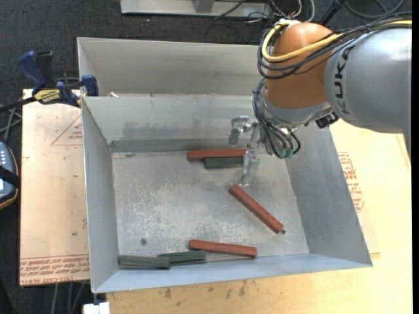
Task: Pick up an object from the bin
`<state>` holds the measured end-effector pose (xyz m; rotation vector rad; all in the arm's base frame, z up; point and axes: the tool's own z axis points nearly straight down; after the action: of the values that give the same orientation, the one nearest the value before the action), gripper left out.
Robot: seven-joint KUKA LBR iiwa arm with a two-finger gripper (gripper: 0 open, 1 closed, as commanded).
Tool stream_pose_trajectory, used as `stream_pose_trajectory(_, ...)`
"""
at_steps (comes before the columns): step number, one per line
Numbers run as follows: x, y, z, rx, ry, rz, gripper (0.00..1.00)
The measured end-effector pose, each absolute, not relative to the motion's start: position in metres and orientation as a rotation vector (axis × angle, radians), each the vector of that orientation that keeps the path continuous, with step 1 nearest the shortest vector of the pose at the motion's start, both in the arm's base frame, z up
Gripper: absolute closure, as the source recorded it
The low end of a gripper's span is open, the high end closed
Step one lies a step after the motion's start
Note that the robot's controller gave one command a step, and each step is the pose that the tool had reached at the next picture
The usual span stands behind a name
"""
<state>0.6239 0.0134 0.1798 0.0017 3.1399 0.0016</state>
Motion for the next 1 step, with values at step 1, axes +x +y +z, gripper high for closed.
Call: stream_pose_trajectory(1,0.6239,0.0134,0.1798,0.002,3.140,0.002,0.00)
